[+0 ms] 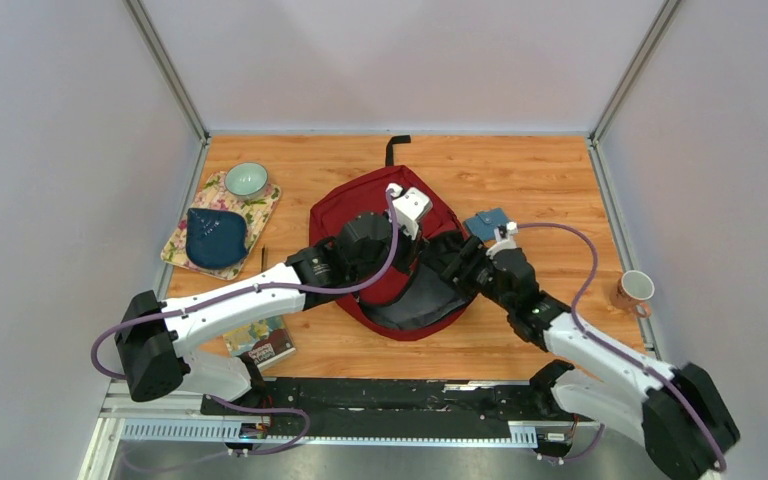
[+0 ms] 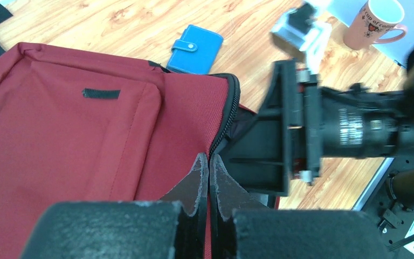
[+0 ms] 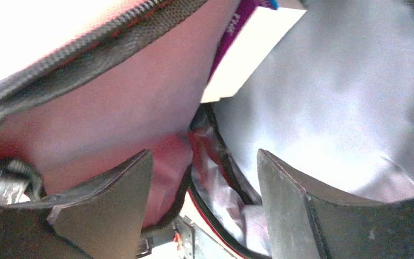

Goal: Pack the student bag
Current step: Place the book in the student bag, then pick up the book from the center of the board.

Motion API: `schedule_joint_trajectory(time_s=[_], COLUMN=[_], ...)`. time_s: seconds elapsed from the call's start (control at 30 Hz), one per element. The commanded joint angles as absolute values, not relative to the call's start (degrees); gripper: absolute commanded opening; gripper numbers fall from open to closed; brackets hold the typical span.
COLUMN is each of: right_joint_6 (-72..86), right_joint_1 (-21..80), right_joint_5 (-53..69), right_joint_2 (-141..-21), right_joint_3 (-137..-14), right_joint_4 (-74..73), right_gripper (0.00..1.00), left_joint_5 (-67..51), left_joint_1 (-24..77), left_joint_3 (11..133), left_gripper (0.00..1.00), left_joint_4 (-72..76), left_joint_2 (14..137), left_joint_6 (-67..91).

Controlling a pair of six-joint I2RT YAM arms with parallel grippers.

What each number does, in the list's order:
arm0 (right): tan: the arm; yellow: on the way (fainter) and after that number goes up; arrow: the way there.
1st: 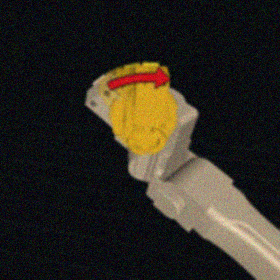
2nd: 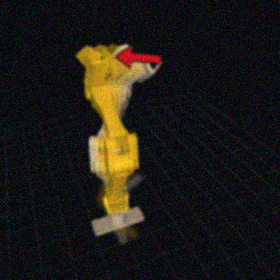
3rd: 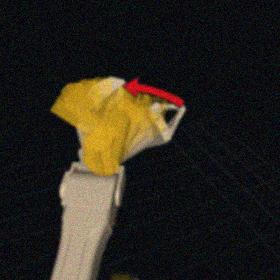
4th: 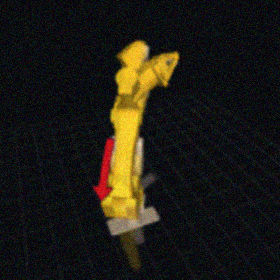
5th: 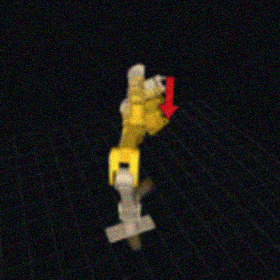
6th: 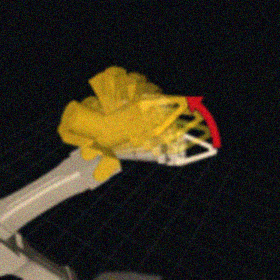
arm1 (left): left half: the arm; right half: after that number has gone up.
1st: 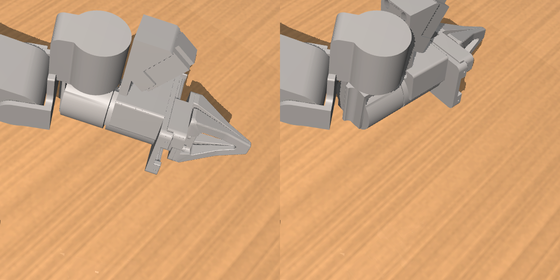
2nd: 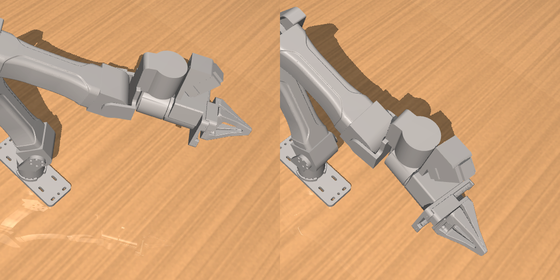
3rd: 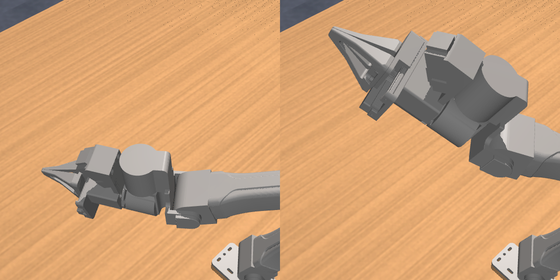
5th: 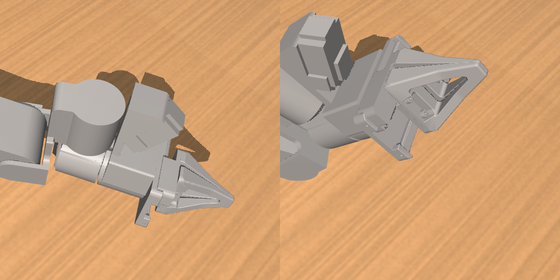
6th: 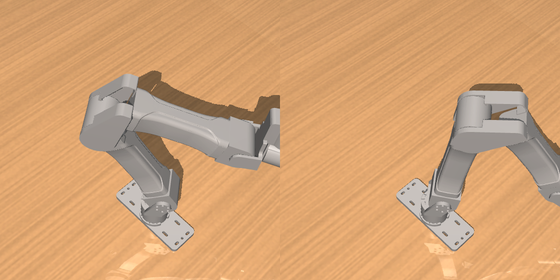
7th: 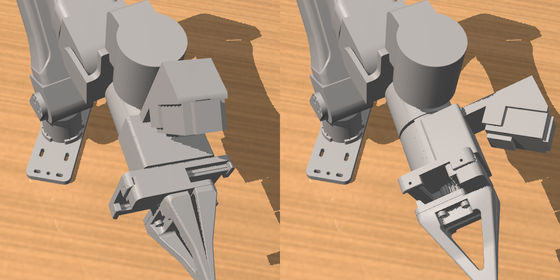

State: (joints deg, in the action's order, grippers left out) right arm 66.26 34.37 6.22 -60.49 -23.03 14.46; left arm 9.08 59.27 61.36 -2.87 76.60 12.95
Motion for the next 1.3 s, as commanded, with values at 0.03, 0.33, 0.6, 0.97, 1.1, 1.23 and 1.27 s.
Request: schedule_joint_trajectory(time_s=[0.03, 0.33, 0.6, 0.97, 1.1, 1.23, 1.27], right_joint_6=[60.30, 59.34, 54.15, 48.17, 47.20, 44.57, 43.43], right_joint_1=[34.45, 34.37, 34.45, 34.54, 35.42, 38.58, 40.32], right_joint_5=[-3.86, -21.52, -21.37, 6.20, 14.14, 16.87, 17.48], right_joint_2=[-44.24, -10.21, -17.39, -35.56, -43.56, -51.23, -52.46], right_joint_3=[-21.71, -25.39, -34.97, -35.68, -37.34, -40.86, -41.65], right_joint_4=[-13.94, -35.86, -37.27, -17.87, -13.63, -11.70, -11.34], right_gripper=[0.74, 0.80, 0.82, 0.82, 0.82, 0.82, 0.82], left_joint_5=[8.26, 2.47, -4.49, 24.61, 24.69, 25.41, 24.62], left_joint_1=[59.33, 59.33, 59.33, 50.91, 42.03, 32.73, 30.78], left_joint_3=[60.91, 59.93, 58.01, 41.24, 33.07, 29.71, 29.19], left_gripper=[0.00, 0.23, 0.68, 0.77, 0.77, 0.78, 0.79], left_joint_4=[1.32, 0.28, -1.93, -18.53, -24.59, -30.14, -30.84], left_joint_2=[73.83, 75.58, 73.66, 51.98, 42.03, 35.25, 34.20], left_joint_6=[14.15, 18.54, 21.01, 30.57, 35.68, 36.65, 36.39])
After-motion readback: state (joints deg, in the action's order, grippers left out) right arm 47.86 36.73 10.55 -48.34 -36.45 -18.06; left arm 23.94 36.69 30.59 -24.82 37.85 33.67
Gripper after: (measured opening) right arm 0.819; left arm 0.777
